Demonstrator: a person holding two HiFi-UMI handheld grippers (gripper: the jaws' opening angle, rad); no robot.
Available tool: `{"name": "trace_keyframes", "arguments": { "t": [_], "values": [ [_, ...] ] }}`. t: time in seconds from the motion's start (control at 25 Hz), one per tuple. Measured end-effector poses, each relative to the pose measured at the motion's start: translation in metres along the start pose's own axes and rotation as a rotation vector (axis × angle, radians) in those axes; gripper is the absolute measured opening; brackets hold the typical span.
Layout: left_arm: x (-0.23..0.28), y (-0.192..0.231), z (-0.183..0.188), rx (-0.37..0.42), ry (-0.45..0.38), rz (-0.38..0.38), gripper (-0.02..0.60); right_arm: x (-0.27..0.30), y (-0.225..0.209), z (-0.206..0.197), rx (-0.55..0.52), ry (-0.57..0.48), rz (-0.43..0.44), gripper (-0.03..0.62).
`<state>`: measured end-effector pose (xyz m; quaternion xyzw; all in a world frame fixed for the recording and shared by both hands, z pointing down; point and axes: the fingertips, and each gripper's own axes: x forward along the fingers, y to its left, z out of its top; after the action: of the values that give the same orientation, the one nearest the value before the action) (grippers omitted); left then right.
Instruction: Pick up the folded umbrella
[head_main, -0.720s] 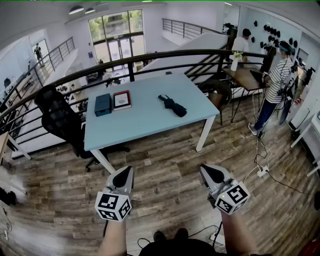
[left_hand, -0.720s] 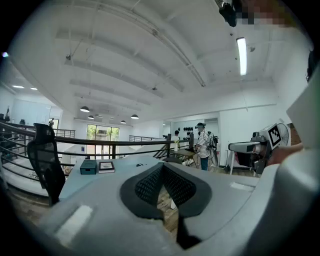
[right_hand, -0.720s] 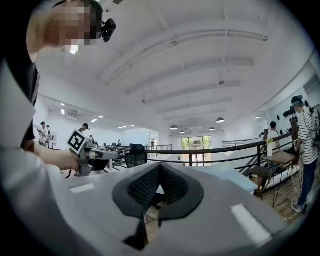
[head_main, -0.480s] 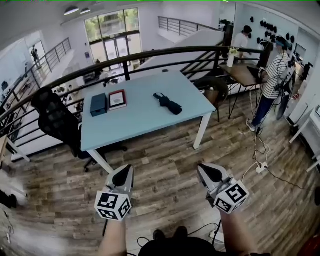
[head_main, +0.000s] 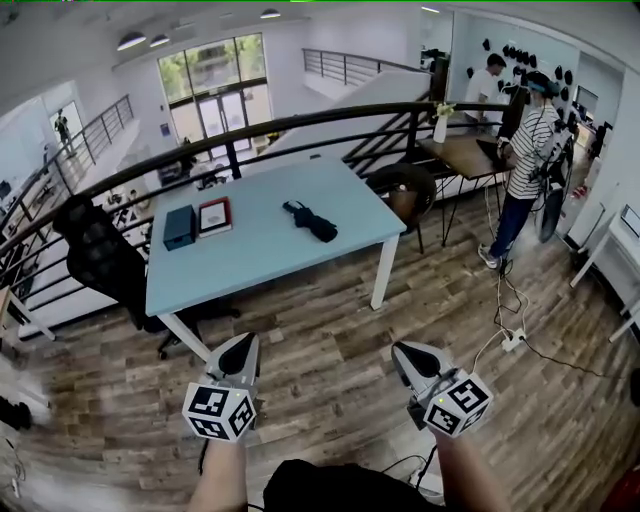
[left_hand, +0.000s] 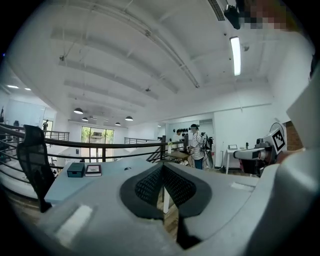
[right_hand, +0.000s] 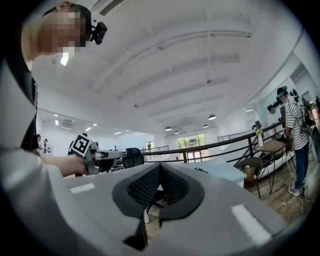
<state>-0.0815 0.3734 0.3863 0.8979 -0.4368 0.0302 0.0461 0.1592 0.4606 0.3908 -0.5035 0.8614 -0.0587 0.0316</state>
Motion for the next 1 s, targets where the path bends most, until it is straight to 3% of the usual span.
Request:
{"name": "trace_keyframes", "arguments": {
  "t": [0.2, 0.44, 0.8, 1.0],
  "values": [
    [0.025, -0.016, 0.001, 0.020, 0.008, -0.025, 0.006, -0.003, -0.026, -0.014, 0.052, 0.017, -0.007, 0.002],
    [0.080, 0.006, -0.012, -0.012, 0.013, -0.031, 0.006, 0.036, -0.057, -0.033, 0.066, 0.065, 0.011, 0.002],
    [0.212, 0.104, -0.014, -0.043, 0.022, -0.099, 0.006, 0.178, -0.120, -0.035, 0.075, 0.119, -0.021, 0.002],
    [0.268, 0.172, 0.004, -0.009, 0.024, -0.134, 0.006, 0.290, -0.127, -0.031, 0.076, 0.142, 0.022, 0.002]
  ]
}}
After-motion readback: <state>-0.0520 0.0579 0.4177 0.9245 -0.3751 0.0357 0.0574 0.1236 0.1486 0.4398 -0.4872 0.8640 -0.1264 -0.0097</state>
